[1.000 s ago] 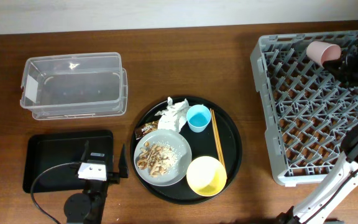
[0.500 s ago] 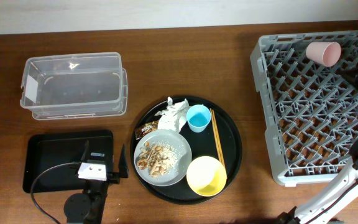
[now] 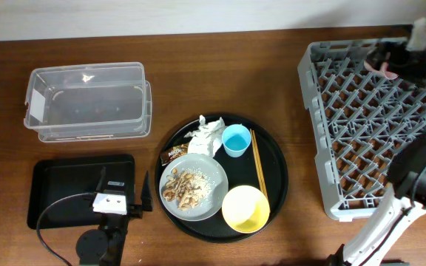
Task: Sort waste into correct bins and load items into the dishwasher rack
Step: 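Lower the pink cup upside down into the rack and release it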
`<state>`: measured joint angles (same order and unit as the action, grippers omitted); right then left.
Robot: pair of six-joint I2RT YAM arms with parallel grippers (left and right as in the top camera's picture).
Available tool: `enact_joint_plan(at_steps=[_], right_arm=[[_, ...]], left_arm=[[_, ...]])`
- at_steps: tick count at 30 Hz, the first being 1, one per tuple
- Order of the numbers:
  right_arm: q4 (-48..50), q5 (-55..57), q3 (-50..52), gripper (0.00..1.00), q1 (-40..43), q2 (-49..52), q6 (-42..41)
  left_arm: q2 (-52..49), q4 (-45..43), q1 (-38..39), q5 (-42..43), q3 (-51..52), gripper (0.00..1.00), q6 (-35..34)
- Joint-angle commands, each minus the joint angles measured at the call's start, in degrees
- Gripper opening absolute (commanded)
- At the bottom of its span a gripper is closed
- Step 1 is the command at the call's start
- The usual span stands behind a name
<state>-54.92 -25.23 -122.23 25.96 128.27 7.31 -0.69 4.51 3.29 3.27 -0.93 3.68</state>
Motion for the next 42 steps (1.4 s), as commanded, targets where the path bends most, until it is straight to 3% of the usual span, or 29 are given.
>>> enact_joint_plan(at_steps=[1, 5, 9, 11, 13, 21, 28, 35, 42], right_arm=[[2.8, 7.8, 0.1, 0.98, -4.0, 1.4, -1.0], [4.1, 18.7, 0.1, 0.82, -6.8, 2.3, -3.4], [3.7, 25.5, 0.1, 0.77, -7.6, 4.2, -3.3], [3.1, 25.5, 0.1, 0.60, -7.5, 4.7, -3.4], [2.7, 25.5, 0.1, 0.33, -7.0, 4.6, -4.1], [0.8, 18.2, -0.4, 0.05, -4.7, -0.3, -6.3], [-1.0, -5.4, -0.3, 0.04, 2.5, -1.7, -5.6], [-1.2, -42.9, 1.1, 0.04, 11.4, -0.3, 9.5], [2.4, -46.1, 3.9, 0.04, 11.9, 4.6, 10.7]], left_arm=[[0.3, -0.2, -0.3, 0.8, 0.5, 0.99, 0.9], [0.3, -0.2, -0.3, 0.8, 0.5, 0.99, 0.9], [0.3, -0.2, -0.3, 0.8, 0.5, 0.99, 0.9], [0.3, -0.2, -0.3, 0.8, 0.5, 0.99, 0.9], [0.3, -0.2, -0.3, 0.8, 0.5, 0.99, 0.9], [0.3, -0.2, -0.3, 0.8, 0.5, 0.99, 0.9], [0.3, -0.2, -0.3, 0.8, 0.5, 0.99, 0.9], [0.3, -0.2, -0.3, 0.8, 0.5, 0.99, 0.9], [0.3, -0.2, -0.3, 0.8, 0.5, 1.00, 0.9]])
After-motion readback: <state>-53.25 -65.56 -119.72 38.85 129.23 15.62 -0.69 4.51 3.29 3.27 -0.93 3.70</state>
